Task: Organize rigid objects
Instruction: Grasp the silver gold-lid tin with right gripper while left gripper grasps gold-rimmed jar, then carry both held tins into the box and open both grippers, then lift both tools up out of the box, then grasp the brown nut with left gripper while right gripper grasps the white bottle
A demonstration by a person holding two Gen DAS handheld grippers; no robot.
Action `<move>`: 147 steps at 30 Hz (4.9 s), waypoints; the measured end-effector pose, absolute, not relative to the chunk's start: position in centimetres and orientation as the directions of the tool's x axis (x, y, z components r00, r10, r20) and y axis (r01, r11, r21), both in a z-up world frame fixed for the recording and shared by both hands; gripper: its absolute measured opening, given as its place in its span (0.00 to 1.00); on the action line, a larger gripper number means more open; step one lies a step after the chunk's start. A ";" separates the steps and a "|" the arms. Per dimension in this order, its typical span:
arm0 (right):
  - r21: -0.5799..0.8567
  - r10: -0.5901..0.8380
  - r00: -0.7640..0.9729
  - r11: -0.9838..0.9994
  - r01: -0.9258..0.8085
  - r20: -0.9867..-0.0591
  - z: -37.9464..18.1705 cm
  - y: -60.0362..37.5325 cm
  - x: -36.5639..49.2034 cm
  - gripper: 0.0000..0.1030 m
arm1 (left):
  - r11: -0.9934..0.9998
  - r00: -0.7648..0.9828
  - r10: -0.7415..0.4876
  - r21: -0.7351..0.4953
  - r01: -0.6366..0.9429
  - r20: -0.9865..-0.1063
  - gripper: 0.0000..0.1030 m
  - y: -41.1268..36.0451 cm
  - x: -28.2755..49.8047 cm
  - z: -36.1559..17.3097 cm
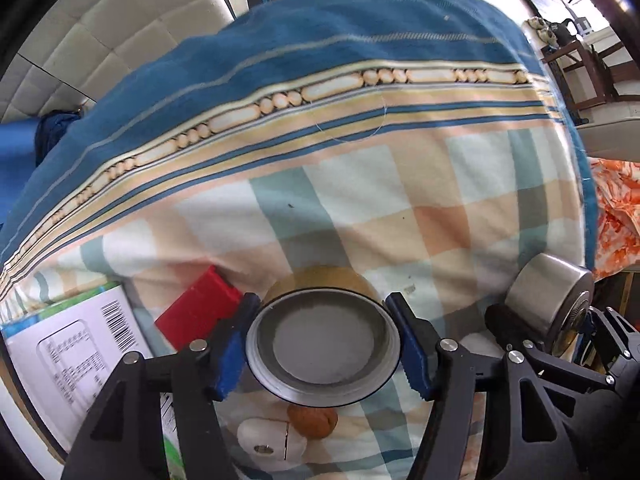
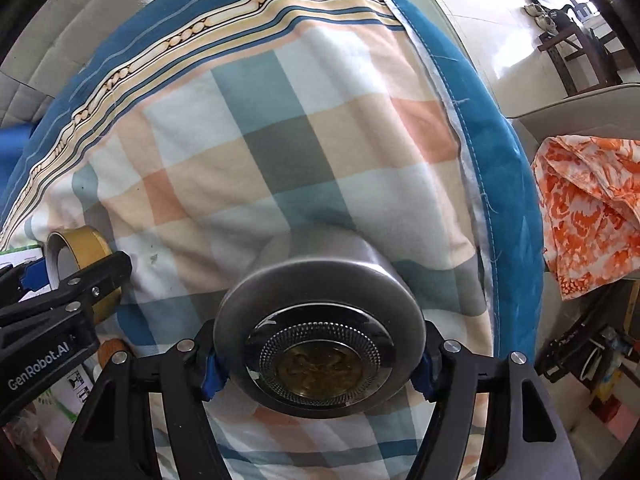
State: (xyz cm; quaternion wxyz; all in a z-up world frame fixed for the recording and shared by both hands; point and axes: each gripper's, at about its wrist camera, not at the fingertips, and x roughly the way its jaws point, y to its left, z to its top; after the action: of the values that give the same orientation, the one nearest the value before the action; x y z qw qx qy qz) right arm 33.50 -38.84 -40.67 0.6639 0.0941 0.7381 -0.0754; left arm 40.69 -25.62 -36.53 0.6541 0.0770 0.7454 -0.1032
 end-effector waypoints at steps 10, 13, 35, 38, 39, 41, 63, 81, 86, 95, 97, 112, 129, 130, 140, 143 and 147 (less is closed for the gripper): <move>0.063 0.065 -0.004 0.975 0.213 -0.998 -34.2 -37.8 32.3 0.70 | 0.964 -0.036 -0.114 -0.119 0.237 -0.993 0.60 -23.2 38.4 -29.0; 0.083 0.079 0.030 0.980 0.182 -0.996 -31.6 -36.4 31.5 0.70 | 0.963 0.010 -0.140 -0.134 0.233 -0.990 0.60 -21.1 36.8 -26.2; 0.149 0.156 0.086 0.985 -0.084 -0.984 -24.8 -9.7 26.7 0.70 | 0.995 0.179 -0.097 -0.098 0.005 -0.979 0.60 2.9 31.4 -19.9; 0.149 0.158 0.075 0.982 -0.111 -0.985 -25.2 -7.0 26.6 0.70 | 0.994 0.177 -0.098 -0.104 -0.025 -0.979 0.60 5.3 30.9 -20.4; 0.147 0.156 0.072 0.982 -0.122 -0.985 -25.5 -6.0 26.7 0.70 | 0.994 0.174 -0.097 -0.105 -0.036 -0.980 0.60 6.2 30.8 -20.6; 0.147 0.156 0.065 0.981 -0.128 -0.986 -26.2 -4.9 26.9 0.70 | 0.993 0.164 -0.094 -0.105 -0.060 -0.982 0.60 8.0 30.6 -21.5; 0.103 0.094 -0.104 0.991 -0.081 -0.990 -40.3 1.0 30.1 0.71 | 0.985 -0.108 -0.111 -0.095 -0.147 -0.988 0.61 14.6 32.7 -37.8; 0.084 0.073 -0.138 0.994 -0.075 -0.988 -40.1 1.1 31.1 0.77 | 0.986 -0.146 -0.113 -0.092 -0.140 -0.983 0.63 13.4 32.5 -36.7; 0.092 0.082 -0.123 0.993 -0.077 -0.989 -38.4 1.1 30.9 0.86 | 0.984 -0.123 -0.113 -0.094 -0.152 -0.986 0.67 13.8 32.3 -35.2; 0.115 0.106 -0.105 0.990 -0.083 -0.989 -35.5 0.3 29.4 0.97 | 0.982 -0.043 -0.117 -0.109 -0.157 -0.992 0.93 13.7 30.5 -31.0; 0.122 0.113 -0.107 0.989 -0.084 -0.988 -34.9 0.2 28.9 0.99 | 0.982 -0.021 -0.109 -0.104 -0.157 -0.994 1.00 13.0 30.3 -30.0; 0.128 0.131 0.018 0.985 -0.114 -0.991 -27.7 -1.4 25.1 1.00 | 0.992 0.145 -0.056 -0.071 -0.102 -0.988 1.00 12.8 27.2 -22.1; 0.211 0.225 0.104 0.969 -0.128 -0.969 -20.4 -6.1 21.1 1.00 | 0.995 0.255 -0.059 -0.079 -0.067 -0.965 1.00 7.5 23.9 -16.6; 0.216 0.229 0.105 0.969 -0.119 -0.968 -20.1 -6.9 21.0 1.00 | 0.995 0.258 -0.064 -0.081 -0.055 -0.964 1.00 6.7 24.1 -16.4; 0.153 0.138 0.139 0.982 0.108 -0.981 -20.4 -22.4 22.1 1.00 | 0.987 0.256 -0.121 -0.090 0.131 -0.959 1.00 -7.2 28.2 -16.6; 0.138 0.112 0.137 0.970 0.198 -0.984 -21.5 -27.6 23.0 1.00 | 0.980 0.213 -0.152 -0.118 0.163 -0.965 1.00 -11.0 29.7 -18.2; 0.169 0.138 0.127 0.943 0.286 -0.982 -23.9 -33.3 24.9 1.00 | 0.969 0.144 -0.183 -0.154 0.192 -0.973 0.92 -15.8 32.1 -21.3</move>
State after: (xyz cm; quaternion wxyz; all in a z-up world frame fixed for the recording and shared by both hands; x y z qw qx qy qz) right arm 24.86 -33.27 -23.94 0.7330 0.1610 0.6589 -0.0507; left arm 32.08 -15.77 -21.35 0.7564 0.0035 0.6423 -0.1237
